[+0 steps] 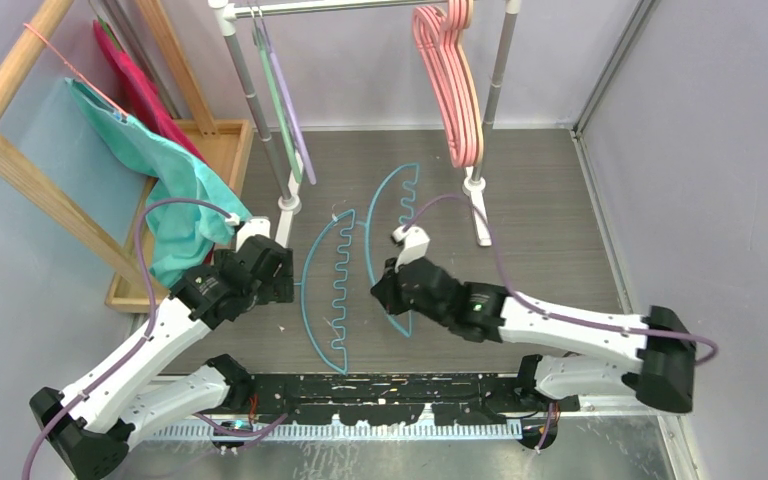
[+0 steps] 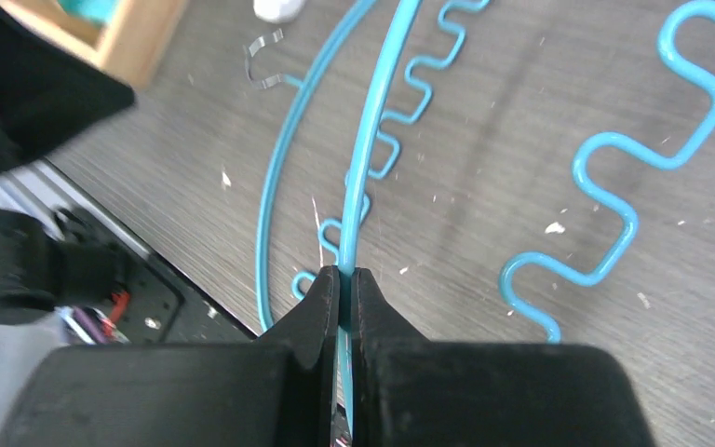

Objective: Organize the hangers

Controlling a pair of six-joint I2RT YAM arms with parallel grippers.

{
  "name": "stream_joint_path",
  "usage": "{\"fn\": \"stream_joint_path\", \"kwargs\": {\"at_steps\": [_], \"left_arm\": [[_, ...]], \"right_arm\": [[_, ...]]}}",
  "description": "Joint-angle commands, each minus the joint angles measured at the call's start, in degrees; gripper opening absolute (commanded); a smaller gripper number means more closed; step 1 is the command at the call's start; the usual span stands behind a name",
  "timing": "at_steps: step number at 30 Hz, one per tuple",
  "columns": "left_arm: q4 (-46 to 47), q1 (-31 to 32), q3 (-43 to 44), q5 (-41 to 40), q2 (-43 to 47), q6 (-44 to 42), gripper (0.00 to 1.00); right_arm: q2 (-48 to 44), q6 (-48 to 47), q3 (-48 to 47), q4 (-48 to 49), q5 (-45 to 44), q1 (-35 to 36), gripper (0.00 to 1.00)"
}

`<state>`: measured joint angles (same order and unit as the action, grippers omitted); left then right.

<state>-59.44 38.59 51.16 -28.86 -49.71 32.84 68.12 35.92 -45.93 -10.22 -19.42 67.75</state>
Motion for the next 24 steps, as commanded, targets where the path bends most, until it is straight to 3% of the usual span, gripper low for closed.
{"fn": "stream_joint_path", "kwargs": {"at_steps": [1, 8, 24], "left_arm": [[1.5, -0.21, 0.15, -0.34, -0.17, 0.9, 0.98], [2.33, -0.19, 0.84, 0.21, -0.96, 1.0, 0.98], [6.5, -0.21, -0.33, 2.28, -4.76, 0.94, 0.98]], "right_arm": [[-8.62, -0.4, 1.08, 3.79, 4.9, -5.55, 0.01], [-12.63, 1.99, -1.32, 11.13, 15.95, -12.17, 0.01], [6.25, -0.44, -30.25, 19.34, 22.22, -12.2, 0.01]]}}
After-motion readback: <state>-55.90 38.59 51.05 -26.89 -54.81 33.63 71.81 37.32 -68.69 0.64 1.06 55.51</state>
